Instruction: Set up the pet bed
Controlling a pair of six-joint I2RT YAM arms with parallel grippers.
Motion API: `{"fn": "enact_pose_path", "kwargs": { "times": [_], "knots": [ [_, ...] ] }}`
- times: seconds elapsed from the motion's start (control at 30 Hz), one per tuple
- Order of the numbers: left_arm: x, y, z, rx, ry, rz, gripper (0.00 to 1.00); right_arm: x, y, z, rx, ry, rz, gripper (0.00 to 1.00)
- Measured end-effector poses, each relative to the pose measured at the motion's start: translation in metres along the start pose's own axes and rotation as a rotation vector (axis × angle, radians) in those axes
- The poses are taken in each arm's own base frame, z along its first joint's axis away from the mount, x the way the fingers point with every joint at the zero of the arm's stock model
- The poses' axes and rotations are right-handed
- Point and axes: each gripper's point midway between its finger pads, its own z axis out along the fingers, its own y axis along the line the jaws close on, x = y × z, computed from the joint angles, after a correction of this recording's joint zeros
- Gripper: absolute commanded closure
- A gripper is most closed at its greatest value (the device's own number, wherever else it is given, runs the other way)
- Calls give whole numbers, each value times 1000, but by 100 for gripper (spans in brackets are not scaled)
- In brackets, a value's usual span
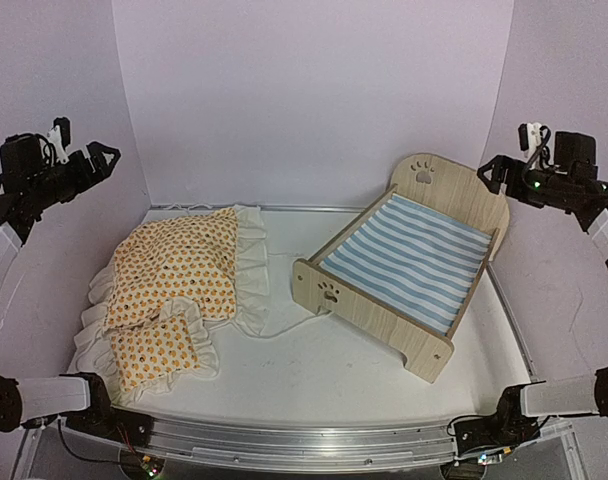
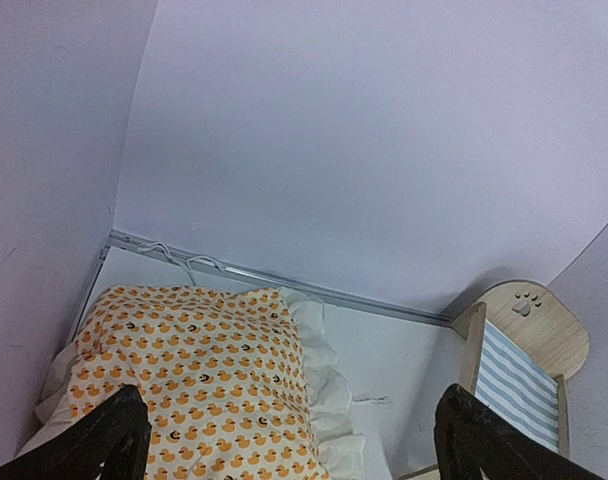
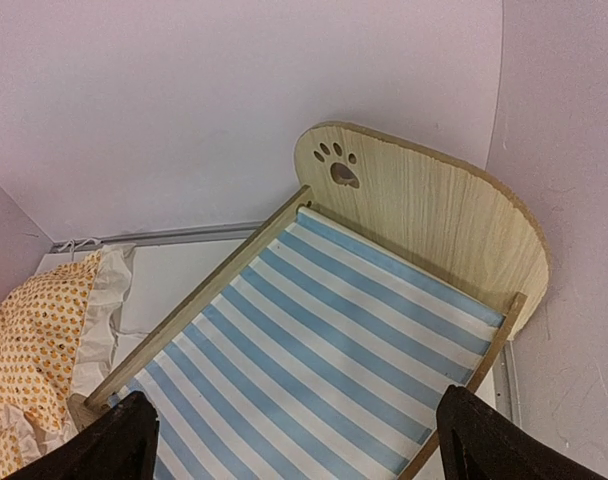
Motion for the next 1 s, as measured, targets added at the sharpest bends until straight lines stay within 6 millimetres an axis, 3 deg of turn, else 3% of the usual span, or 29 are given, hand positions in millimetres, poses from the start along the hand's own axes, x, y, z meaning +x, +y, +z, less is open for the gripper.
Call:
{"fn": "enact_pose_path", "kwargs": {
  "times": [0.2,0.37,0.67,0.9,1.0],
  "knots": [
    [12,3,16,-15,41,-47,1,18,12,8,-3,44,-2,2],
    [45,18,56,-39,161,-124,1,35,20,15,-9,86,6,2],
    [158,66,167,-293,504,-183,1,50,37,19,-47,125,25,2],
    [249,77,229,-418,696,-107,1,73,40,26,-65,183,53,2],
    [290,86,249,-460,765,-78,13,75,43,26,-81,189,62,2]
  ]
}}
